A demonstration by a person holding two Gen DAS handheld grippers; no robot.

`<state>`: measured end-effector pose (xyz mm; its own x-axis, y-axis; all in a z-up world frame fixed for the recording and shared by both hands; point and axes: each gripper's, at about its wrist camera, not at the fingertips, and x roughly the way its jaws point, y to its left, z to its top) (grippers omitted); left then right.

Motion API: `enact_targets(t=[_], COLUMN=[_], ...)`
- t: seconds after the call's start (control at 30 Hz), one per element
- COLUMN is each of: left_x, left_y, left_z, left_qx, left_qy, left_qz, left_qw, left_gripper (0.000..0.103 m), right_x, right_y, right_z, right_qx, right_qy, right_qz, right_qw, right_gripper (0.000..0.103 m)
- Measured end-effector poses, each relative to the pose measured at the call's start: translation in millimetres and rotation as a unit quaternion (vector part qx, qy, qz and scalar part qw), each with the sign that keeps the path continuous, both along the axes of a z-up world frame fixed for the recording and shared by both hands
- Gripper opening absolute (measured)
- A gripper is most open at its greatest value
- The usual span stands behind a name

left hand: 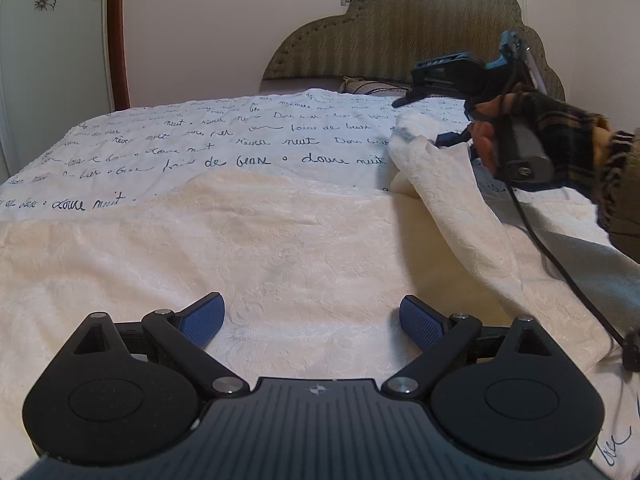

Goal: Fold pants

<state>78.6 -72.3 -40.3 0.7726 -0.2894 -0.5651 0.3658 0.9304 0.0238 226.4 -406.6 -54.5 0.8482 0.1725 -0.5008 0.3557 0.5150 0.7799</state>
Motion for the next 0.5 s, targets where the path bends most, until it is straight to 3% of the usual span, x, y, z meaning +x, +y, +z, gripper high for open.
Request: enact_targets(t=[0.07,0.17,0.23,0.37,0.5], left_x=[0,1,1,1,1], left_y=[1,2,1,2,1], left_z=[0,-1,-1,0,0], left_qx=[-0.003,-0.006,-0.007,-0.007,-0.007], left_qy=[0.001,0.001,0.001,0.001,0.001], left_qz=[0.0,0.0,0.0,0.0,0.0], left_qw=[1.0,1.0,1.0,1.0,1.0], left_gripper=[0.096,0.096,0.096,0.096,0.096], right_x=[5,-8,-25,-75,-150], right_y=[-6,-14,-19,-39,-60], right_z=[-7,-8,5,42,85], right_qx=[0.01,0.029,0.016,-0.013,-0.053], right_qy=[0.004,-0.018,-0.04,-0.083,-0.127], right_qz=[-0.01,-0.025,-0.039,-0.069,-0.11], right_qw=[1.0,0.999,0.998,0.994,0.984], right_gripper=[0.012,0.005,0.005,0.005,0.005])
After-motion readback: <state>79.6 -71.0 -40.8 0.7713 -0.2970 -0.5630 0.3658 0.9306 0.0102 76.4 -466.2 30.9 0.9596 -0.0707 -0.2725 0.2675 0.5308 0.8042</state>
